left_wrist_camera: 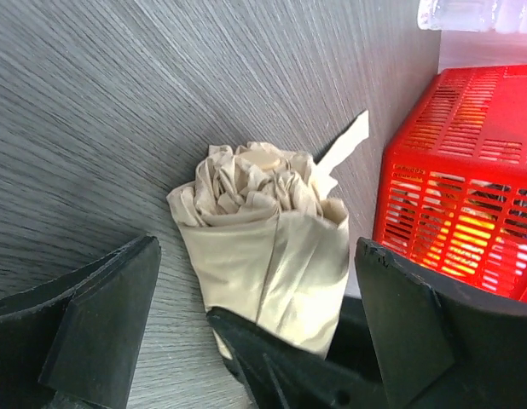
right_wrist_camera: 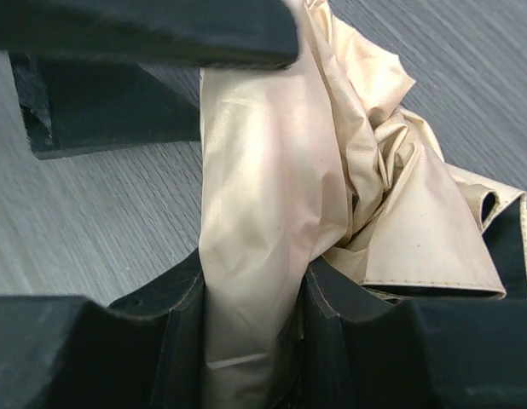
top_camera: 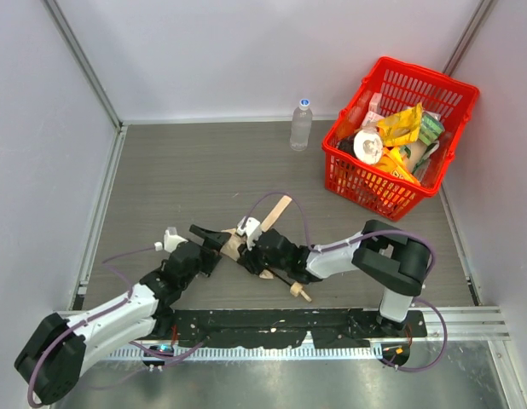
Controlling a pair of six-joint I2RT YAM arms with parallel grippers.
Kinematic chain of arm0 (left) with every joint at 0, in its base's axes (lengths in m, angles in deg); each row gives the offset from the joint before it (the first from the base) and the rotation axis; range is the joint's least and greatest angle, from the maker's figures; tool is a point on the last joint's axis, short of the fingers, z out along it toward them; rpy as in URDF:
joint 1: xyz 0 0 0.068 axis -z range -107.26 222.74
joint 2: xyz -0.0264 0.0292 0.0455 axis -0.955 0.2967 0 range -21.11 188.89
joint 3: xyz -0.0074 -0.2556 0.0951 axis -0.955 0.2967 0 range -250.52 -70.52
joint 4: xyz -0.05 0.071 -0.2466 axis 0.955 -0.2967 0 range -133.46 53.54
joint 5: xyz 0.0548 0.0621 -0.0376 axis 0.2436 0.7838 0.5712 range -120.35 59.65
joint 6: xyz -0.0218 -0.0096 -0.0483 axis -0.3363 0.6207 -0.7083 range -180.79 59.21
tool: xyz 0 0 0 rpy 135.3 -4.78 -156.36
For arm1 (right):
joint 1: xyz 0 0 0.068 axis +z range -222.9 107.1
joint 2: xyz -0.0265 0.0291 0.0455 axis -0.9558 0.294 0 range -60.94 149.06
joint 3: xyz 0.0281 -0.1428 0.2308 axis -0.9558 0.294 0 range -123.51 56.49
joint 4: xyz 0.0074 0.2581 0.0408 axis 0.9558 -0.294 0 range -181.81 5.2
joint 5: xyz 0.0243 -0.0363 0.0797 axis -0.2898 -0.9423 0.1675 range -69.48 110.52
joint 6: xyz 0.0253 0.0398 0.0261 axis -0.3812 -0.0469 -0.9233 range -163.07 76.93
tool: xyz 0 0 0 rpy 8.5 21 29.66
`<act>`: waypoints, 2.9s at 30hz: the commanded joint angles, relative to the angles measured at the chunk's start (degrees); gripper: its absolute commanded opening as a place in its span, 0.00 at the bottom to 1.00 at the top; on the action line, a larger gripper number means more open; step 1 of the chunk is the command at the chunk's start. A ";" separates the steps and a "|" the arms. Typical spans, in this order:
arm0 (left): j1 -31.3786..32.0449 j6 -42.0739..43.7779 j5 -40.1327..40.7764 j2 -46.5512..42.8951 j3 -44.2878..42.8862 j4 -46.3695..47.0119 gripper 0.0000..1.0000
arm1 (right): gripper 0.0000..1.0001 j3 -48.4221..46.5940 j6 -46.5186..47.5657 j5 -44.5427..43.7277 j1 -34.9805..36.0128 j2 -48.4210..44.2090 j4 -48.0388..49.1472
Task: Put away the umbrella
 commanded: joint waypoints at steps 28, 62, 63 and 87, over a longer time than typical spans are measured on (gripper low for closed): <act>-0.45 -3.45 -1.12 19.27 -9.69 -6.40 0.84 | 0.01 -2.48 -62.19 58.91 -19.13 28.83 30.89; -0.45 3.57 -3.39 19.27 -5.12 -2.18 0.00 | 0.69 -19.71 -6.30 21.06 -15.54 -0.17 -36.25; -0.45 3.58 -3.48 19.35 -5.21 -2.19 0.00 | 0.69 -20.06 -3.77 19.38 -14.40 -1.66 -36.42; -0.45 7.70 -2.08 16.54 -5.21 -0.96 0.07 | 0.19 -11.99 -17.80 30.17 -16.41 11.51 -20.45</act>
